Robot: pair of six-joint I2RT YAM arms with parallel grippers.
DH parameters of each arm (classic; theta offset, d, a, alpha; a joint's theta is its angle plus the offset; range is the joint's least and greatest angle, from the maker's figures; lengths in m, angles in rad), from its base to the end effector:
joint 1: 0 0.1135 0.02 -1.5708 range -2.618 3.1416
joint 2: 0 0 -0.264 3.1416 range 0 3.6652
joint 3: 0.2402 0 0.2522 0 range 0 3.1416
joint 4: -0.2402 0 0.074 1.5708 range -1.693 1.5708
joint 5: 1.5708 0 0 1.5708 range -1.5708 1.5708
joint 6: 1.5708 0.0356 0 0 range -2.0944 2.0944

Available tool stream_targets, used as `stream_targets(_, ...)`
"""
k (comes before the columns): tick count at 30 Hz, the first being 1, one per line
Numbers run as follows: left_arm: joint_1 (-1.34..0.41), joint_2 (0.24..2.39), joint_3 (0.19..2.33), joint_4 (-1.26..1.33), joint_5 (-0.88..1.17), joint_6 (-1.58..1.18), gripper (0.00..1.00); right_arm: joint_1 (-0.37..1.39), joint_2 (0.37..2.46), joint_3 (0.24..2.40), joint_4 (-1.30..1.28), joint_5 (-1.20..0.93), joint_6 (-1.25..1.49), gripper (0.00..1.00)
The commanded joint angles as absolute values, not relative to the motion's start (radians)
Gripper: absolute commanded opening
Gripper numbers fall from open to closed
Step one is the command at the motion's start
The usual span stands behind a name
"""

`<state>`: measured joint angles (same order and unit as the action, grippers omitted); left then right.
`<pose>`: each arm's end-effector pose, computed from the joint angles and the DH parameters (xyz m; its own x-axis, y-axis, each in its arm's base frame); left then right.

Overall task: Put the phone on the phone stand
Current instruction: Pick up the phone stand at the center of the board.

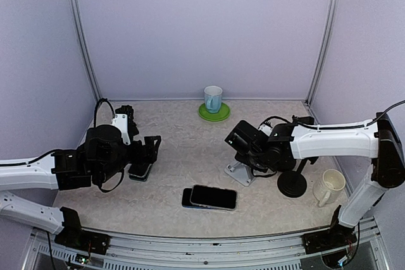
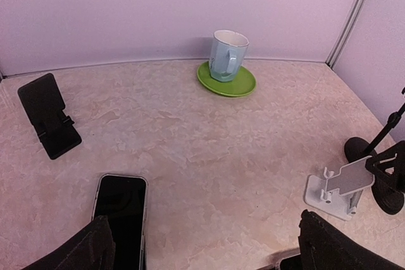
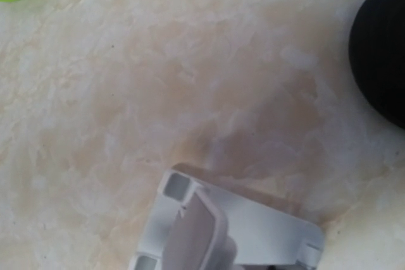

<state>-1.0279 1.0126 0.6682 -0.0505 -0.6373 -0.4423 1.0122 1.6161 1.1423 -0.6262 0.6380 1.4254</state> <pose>0.1347 -0.1823 0.2717 -0.3527 -0.0813 -0.9322 0.2804 0.9412 -0.1882 0.1896 0.2634 0.2274 -0.6008 0.5384 -0.5909 0.3894 0.8426 0.3719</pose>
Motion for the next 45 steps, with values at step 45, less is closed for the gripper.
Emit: stream_targets(45,-1.054,0.953,0.730,-0.040,-0.671,-0.374,0.99,1.077,1.525,1.202,-0.308,0.593,0.864,0.00)
